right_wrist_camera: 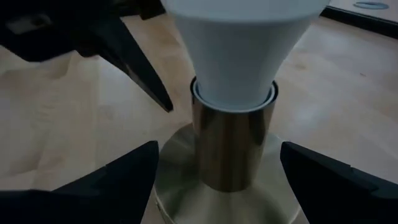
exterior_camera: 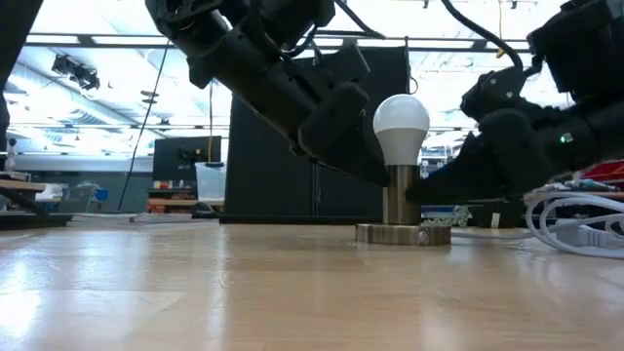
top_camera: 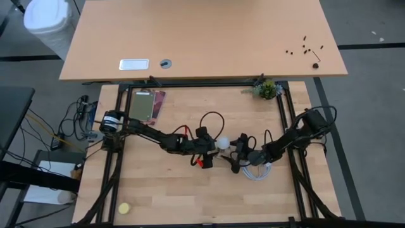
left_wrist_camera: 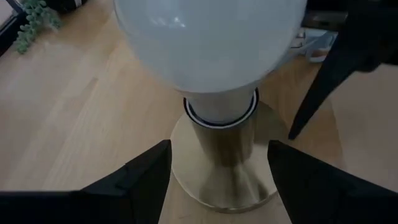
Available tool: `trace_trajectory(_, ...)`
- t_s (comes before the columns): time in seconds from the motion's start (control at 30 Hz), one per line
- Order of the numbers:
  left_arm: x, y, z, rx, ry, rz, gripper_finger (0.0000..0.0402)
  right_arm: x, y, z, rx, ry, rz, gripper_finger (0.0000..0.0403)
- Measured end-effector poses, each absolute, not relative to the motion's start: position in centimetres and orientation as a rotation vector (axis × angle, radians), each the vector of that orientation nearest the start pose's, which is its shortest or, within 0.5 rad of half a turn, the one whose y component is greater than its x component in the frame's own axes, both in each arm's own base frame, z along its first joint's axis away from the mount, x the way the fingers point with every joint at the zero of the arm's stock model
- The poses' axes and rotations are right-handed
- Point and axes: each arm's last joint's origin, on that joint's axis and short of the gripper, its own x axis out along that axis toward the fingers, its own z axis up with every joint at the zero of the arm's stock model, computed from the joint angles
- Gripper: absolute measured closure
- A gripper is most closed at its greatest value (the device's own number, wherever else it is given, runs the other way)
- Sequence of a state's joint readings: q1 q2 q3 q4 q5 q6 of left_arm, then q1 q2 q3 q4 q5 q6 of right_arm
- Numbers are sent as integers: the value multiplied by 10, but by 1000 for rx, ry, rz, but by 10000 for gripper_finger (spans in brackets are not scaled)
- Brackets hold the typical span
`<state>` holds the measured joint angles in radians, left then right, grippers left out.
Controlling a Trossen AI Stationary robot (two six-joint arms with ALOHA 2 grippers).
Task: Screw lightbulb
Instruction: Remove the white lightbulb from the desk lamp
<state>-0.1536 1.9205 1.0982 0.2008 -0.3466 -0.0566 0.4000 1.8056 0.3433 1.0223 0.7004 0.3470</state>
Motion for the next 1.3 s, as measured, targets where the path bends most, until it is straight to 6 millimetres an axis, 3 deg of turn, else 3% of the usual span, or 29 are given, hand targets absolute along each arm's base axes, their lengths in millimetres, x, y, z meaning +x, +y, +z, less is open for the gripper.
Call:
trace_trajectory(0.47, 376, -51, 137, 92, 437, 239, 133, 222, 75, 104, 141, 449, -352, 57)
trace_trajectory(0.57, 376, -45, 136, 96, 438, 250, 133, 218, 73, 108, 156, 463, -362, 57)
trace_trajectory(0.73, 384, -35, 117, 43, 418, 145, 139, 216, 69, 115, 156, 479, -355, 57)
trace_trajectory(0.87, 387, -32, 105, 45, 400, 169, 148, 216, 66, 114, 159, 500, -355, 57)
trace_trajectory(1.3, 391, -32, 108, 47, 288, 149, 154, 226, 59, 117, 201, 597, -359, 57)
